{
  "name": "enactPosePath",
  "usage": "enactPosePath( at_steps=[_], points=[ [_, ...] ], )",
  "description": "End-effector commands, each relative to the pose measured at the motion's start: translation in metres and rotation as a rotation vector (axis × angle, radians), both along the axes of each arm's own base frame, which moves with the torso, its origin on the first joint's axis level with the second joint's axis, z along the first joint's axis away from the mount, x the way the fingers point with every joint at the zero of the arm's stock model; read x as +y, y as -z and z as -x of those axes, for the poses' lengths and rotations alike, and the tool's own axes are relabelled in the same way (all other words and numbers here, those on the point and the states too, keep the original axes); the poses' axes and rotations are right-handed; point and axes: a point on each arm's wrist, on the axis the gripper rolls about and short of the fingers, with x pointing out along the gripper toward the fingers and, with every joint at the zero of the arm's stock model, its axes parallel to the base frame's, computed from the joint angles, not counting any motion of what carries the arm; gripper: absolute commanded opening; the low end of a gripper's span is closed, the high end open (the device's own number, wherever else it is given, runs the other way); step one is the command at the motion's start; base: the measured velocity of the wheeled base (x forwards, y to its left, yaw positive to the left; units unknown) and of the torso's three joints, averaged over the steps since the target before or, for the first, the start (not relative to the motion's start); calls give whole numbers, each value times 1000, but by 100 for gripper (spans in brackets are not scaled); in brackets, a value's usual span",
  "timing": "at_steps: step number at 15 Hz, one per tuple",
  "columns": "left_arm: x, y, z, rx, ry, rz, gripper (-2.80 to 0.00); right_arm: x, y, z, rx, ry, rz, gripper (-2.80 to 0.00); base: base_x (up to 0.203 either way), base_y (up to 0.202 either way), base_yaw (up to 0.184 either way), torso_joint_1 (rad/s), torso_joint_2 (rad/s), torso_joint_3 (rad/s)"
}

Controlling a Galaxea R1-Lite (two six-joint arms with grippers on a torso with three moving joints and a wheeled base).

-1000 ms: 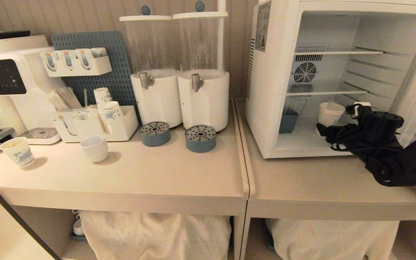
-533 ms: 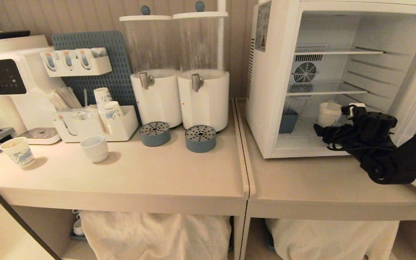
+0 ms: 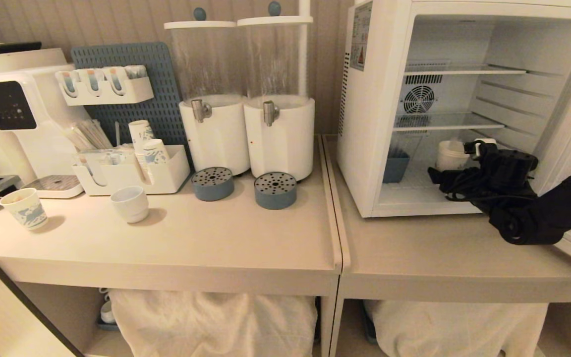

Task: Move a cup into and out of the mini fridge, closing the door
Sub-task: Take the paper cup out of the freezer

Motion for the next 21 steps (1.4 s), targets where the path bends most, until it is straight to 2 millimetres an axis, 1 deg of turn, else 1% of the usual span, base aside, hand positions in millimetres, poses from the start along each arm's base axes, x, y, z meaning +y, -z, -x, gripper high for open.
enactPosePath(
  at_steps=[1,4,5,11,13,18,20,21],
  points=[
    [0,5,-2,19,0,1,-280,-1,2,-6,-6,2,1,0,0,0,0,0,0,0],
    [0,5,-2,19,0,1,-280,-1,3,-8,-3,1,5,0,0,0,0,0,0,0],
    [0,5,-2,19,0,1,-280,-1,2,-8,-6,0,15,-280,0,0,0,0,0,0],
    [0,5,-2,19,0,1,-280,-1,-1,-4,3,0,14,-280,0,0,0,0,0,0],
    [0,5,-2,19,0,1,-280,-1,-2,0,12,-2,13,-280,0,0,0,0,0,0],
    [0,5,-2,19,0,1,-280,3,-31,35,11,-36,8,-280,0,0,0,0,0,0],
    [0,5,-2,19,0,1,-280,4,-45,56,0,-42,8,-280,0,0,0,0,0,0],
    [0,5,-2,19,0,1,-280,6,-53,71,-6,-42,8,-280,0,0,0,0,0,0]
  ],
)
